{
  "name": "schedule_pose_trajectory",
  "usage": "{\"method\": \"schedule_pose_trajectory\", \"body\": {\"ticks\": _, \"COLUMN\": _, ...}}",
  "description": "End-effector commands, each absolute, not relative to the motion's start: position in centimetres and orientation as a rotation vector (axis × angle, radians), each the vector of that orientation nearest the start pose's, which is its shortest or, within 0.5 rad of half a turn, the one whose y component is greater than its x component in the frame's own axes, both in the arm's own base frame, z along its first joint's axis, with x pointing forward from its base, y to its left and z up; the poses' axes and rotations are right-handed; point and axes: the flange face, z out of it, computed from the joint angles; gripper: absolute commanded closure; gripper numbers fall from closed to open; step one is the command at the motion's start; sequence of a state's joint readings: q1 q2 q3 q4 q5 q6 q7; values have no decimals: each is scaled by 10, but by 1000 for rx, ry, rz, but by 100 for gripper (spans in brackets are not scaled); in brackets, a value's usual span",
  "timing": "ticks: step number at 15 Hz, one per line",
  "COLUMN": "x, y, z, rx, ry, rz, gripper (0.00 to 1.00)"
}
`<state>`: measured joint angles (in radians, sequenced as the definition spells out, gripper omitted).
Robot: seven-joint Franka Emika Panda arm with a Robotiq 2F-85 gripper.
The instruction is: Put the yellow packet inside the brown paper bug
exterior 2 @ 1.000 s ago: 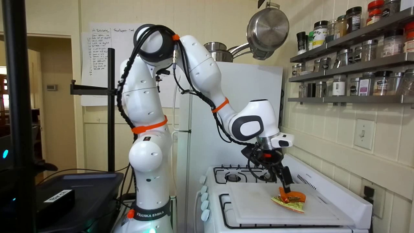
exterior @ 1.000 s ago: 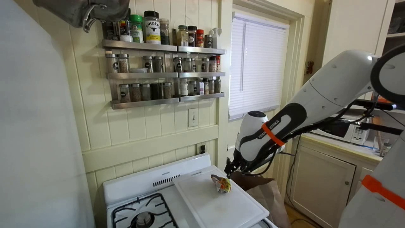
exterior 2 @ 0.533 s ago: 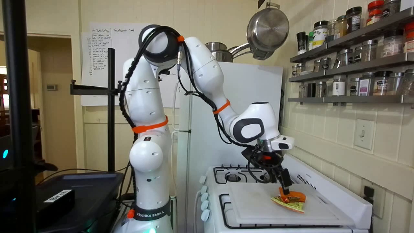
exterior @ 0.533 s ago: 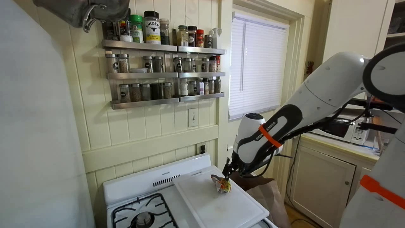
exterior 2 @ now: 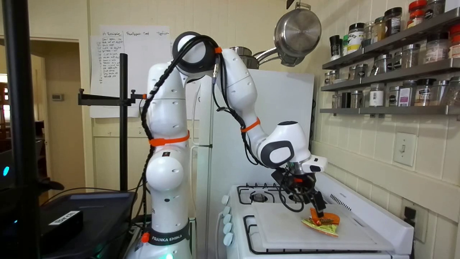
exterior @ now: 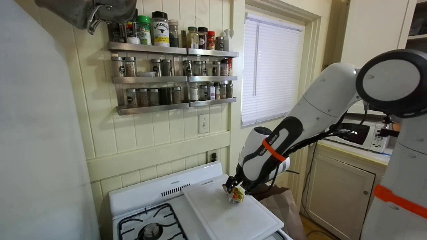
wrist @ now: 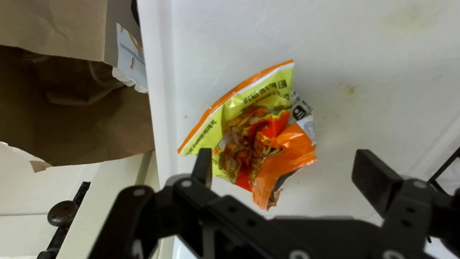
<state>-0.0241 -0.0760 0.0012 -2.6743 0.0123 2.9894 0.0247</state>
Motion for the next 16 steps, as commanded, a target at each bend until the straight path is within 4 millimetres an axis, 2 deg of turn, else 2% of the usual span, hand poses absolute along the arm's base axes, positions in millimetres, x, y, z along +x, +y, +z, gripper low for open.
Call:
{"method": "schedule_pose_trajectory", "body": {"ticks": 1, "x": 461, "y": -1, "z": 287, "rx": -3053, "ry": 121, "rz": -631, "gripper": 0}}
{"method": "schedule_pose_trajectory", "body": {"ticks": 7, "x": 473, "y": 14, "z": 272, "rx": -3034, "ry": 106, "rz": -653, "gripper": 1}}
{"method": "schedule_pose_trajectory", "body": {"ticks": 8, "x": 474, "y": 17, "z": 270, "rx": -3032, "ry": 98, "rz": -655, "gripper": 8}}
{"method": "schedule_pose_trajectory", "body": {"ticks": 9, "x": 477, "y": 18, "z": 267, "rx": -3029, "ry": 90, "rz": -657, "gripper": 26}}
{"method": "schedule_pose_trajectory", "body": {"ticks": 10, "x": 479, "y": 20, "z": 264, "rx": -3028, "ry": 86, "rz": -662, "gripper": 30}}
{"method": "schedule_pose_trajectory", "body": {"ticks": 13, "x": 488, "y": 15, "z": 265, "rx": -3023, "ry": 86, "rz": -696, "gripper": 55}}
{"method": "schedule_pose_trajectory", "body": {"ticks": 16, "x": 497, "y": 0, "z": 273, "rx": -3021, "ry": 132, "rz": -724, "gripper": 79}}
